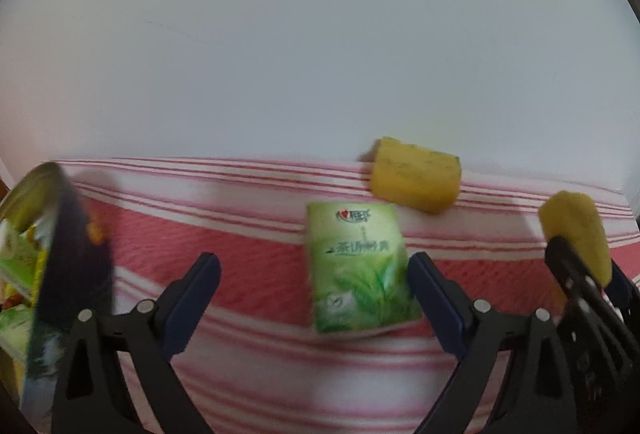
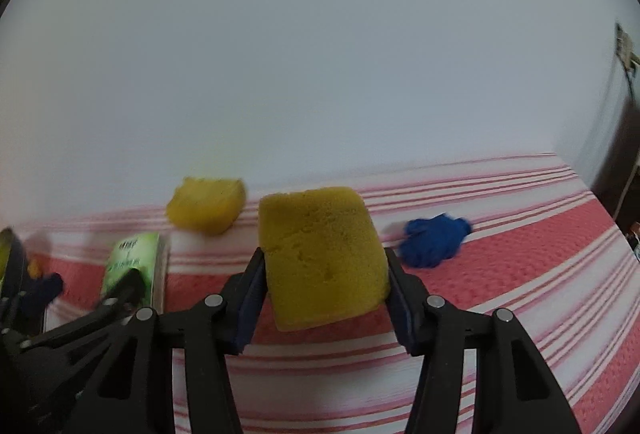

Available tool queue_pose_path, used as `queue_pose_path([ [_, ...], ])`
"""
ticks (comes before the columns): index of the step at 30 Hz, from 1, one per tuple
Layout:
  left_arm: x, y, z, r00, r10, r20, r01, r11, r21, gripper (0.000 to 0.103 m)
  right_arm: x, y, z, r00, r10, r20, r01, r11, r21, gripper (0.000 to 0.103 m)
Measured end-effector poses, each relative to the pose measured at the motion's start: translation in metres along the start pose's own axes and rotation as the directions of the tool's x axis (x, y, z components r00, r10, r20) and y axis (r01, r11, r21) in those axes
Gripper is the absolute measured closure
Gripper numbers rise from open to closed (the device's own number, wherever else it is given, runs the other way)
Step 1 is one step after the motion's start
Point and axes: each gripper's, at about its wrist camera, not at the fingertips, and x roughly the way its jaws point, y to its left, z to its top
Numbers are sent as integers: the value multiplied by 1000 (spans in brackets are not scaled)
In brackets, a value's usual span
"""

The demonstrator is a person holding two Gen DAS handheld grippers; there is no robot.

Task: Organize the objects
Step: 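Grasp the small green tissue pack with left tool while right tool grasps the yellow sponge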

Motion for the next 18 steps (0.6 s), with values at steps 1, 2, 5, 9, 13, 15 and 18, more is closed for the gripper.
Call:
queue_pose_path([
  [1,5,-5,3,1000,7,-14,-7,1000,7,12,1,-1,0,1000,2,-3,-2,1000,5,46],
  [2,10,-7,4,1000,13,-25,-12,1000,13,14,-1,-2,-1,1000,5,-7,-5,1000,8,46],
  [5,26,-6,3,996,-13,-85,13,1000,5,27,3,-4,1,1000,13,-13,-13,1000,14,46],
  [9,26,-2,2,996,-35,-79,34,999,-13,47,1,-5,0,1000,18,-19,-18,1000,10,46],
  [13,24,-1,-3,996,-61,-72,62,998,12,51,2,0,1,1000,22,-5,-22,1000,-11,46],
  [15,21,1,-7,996,-53,-71,54,998,12,51,3,3,1,1000,27,-2,-27,999,-23,46],
  [18,12,8,-17,997,-39,-60,40,999,4,51,-1,4,-2,999,28,18,-28,999,-26,46],
])
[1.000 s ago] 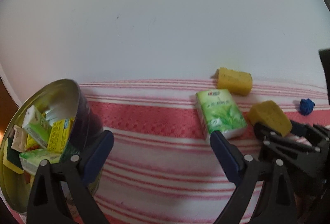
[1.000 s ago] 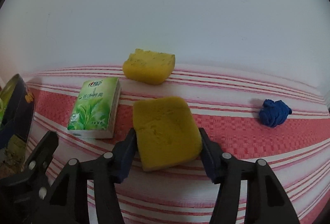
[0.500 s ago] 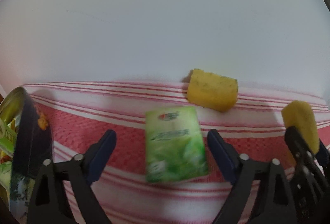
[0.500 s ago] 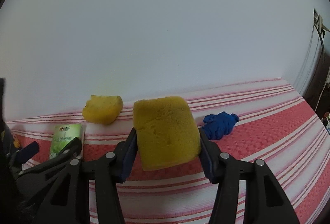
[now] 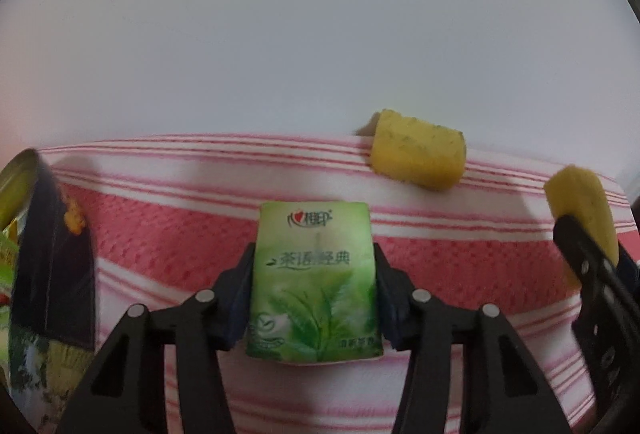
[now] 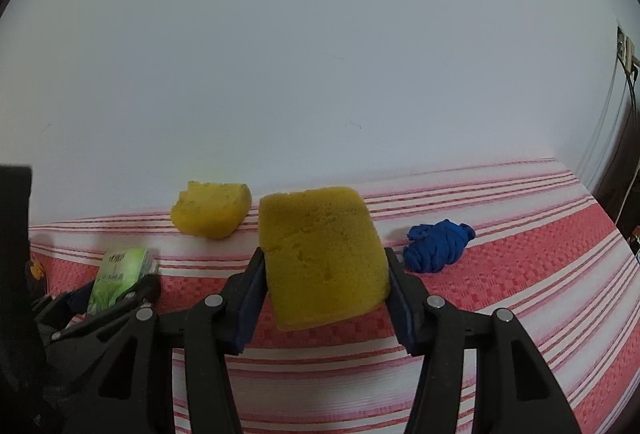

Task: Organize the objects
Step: 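Carry the tissue pack and yellow sponge over the tin with both tools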

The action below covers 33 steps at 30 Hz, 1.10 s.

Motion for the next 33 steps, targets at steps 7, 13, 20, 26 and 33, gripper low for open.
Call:
queue_pose_path([
  [7,-31,13,-25,995,51,87,-51,999,-1,51,-21,9,-6,995,-2,95,3,1000,-13,46],
  [13,-54,15,-38,983,77,166,-83,996,29,51,-49,18,-19,985,-19,173,25,999,-33,46],
  [20,-62,36,-55,982,58,180,-64,997,31,51,-79,21,-40,982,-28,188,30,1000,-8,46],
  [26,-87,43,-60,978,46,205,-56,998,42,51,-95,23,-54,979,-38,198,38,999,4,46],
  [33,-109,54,-78,966,37,254,-56,996,69,51,-121,25,-75,974,-48,220,46,999,11,46],
])
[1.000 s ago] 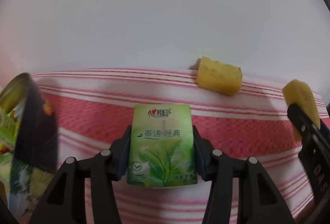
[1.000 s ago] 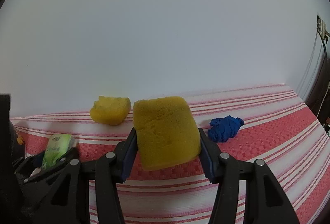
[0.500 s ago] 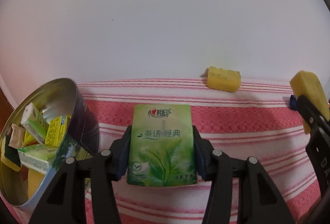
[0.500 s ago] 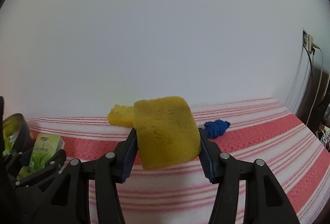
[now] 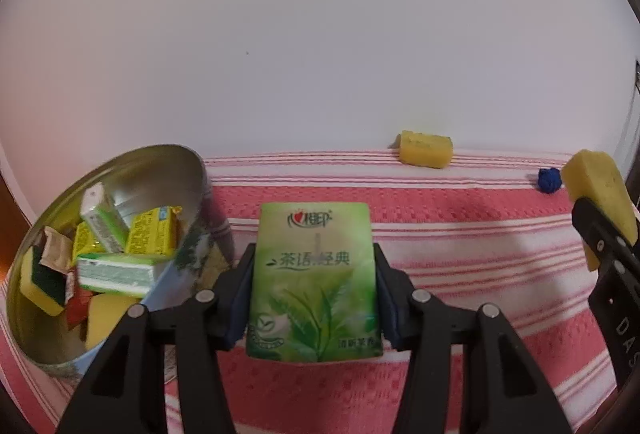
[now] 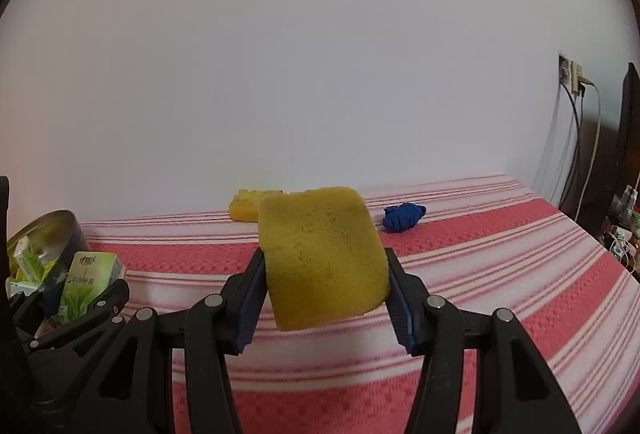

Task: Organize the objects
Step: 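Carry the tissue pack and yellow sponge over the tin with both tools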

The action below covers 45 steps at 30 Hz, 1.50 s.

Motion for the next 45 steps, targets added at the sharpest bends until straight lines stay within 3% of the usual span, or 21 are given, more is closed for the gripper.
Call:
queue_pose_path([
  [8,-25,13,-4,998,-31,54,29,999,39,51,-22,8,-12,999,-8,35,8,1000,-16,46],
  [21,-48,58,6,990,-23,142,15,998,55,51,-48,42,-20,998,34,62,-34,999,-2,46],
  [34,-54,117,19,986,11,165,-12,1000,5,51,-57,111,-1,987,140,77,-138,990,-25,46],
  [45,-49,195,35,983,91,159,-73,991,-115,51,-61,169,23,968,231,101,-223,971,-80,46],
])
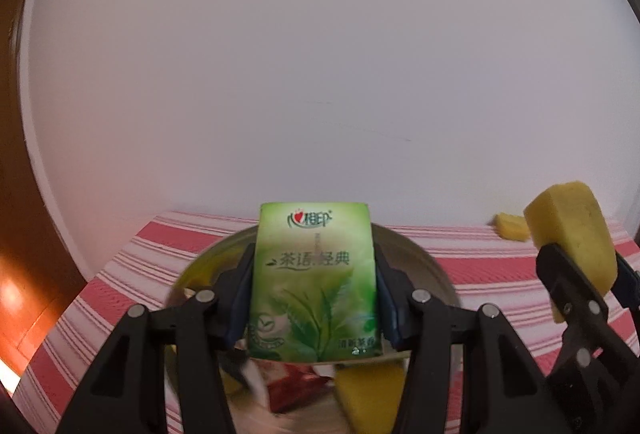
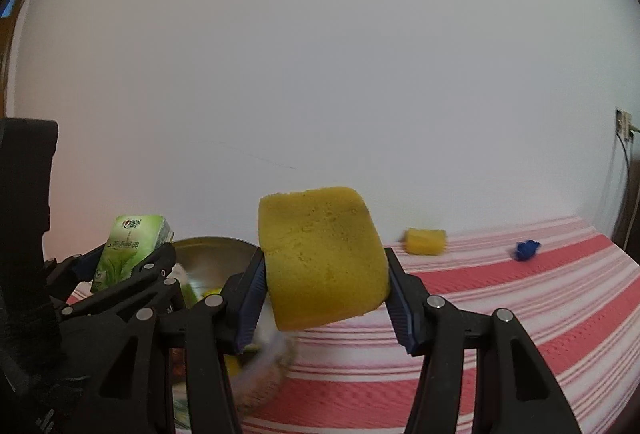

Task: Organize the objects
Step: 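Carry the tissue pack and yellow sponge over the tin with both tools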

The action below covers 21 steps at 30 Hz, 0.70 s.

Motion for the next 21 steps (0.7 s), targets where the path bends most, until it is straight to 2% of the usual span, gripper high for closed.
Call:
queue_pose_path([
  [4,13,26,5,999,34,-20,-34,999,-30,51,13,21,6,999,28,-16,-28,999,-23,46],
  [11,46,65,7,990,105,-94,-112,991,-66,51,49,40,7,993,72,-90,-72,997,0,46],
  [15,59,75,8,987,114,-116,-122,990,-68,51,69,50,6,990,67,-123,-70,997,-20,46],
  [21,75,76,4,976,148,-158,-154,988,-24,51,108,55,-1,966,88,-245,-92,996,-4,46],
])
